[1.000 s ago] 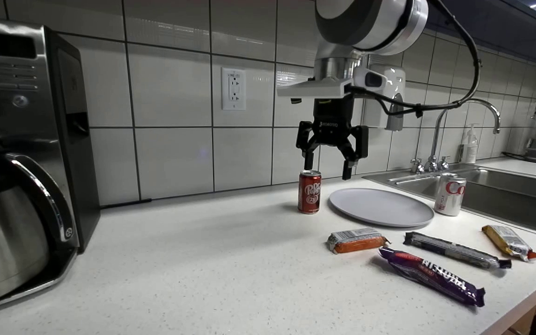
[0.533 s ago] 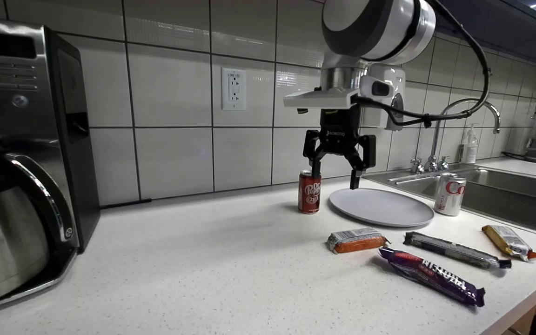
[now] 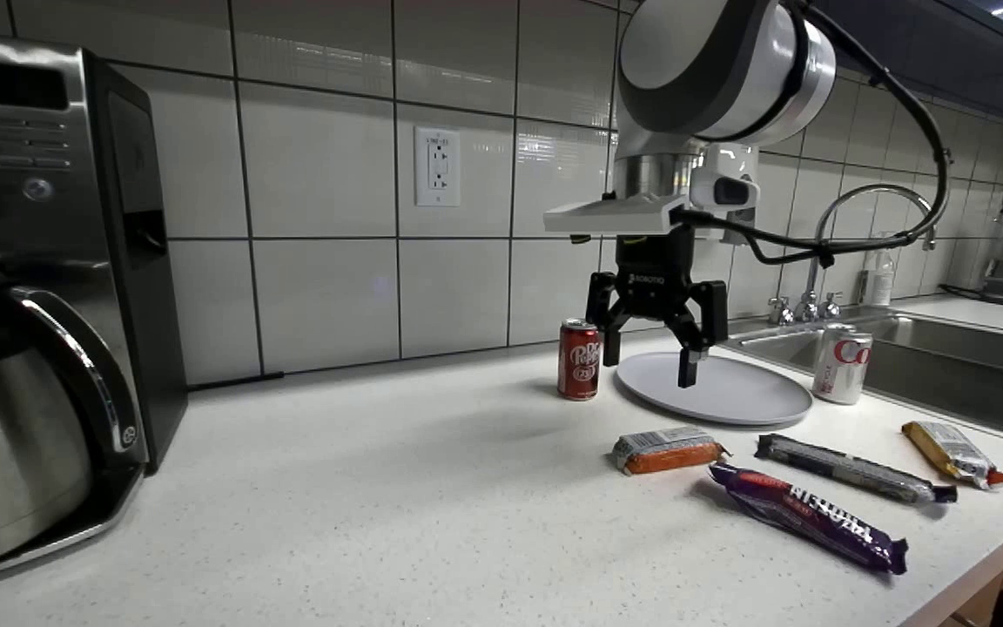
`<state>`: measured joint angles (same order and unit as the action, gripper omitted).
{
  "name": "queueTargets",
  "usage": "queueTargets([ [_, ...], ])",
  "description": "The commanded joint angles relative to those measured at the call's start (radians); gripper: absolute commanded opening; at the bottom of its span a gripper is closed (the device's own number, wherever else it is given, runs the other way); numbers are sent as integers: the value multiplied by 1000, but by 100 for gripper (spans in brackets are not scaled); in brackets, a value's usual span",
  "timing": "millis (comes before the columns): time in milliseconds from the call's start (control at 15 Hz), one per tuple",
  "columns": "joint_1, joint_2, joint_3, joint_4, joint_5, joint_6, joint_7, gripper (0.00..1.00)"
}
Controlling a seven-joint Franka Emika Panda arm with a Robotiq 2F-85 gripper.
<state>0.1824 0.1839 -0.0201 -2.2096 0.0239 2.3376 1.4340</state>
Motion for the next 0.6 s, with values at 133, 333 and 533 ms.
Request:
queueTargets([
  [133,-18,-34,16,-75,2,51,54,100],
  [333,-21,-25,11,-87,-3,75,75,100],
  [533,-26,-11,9,-90,-1,96,88,100],
])
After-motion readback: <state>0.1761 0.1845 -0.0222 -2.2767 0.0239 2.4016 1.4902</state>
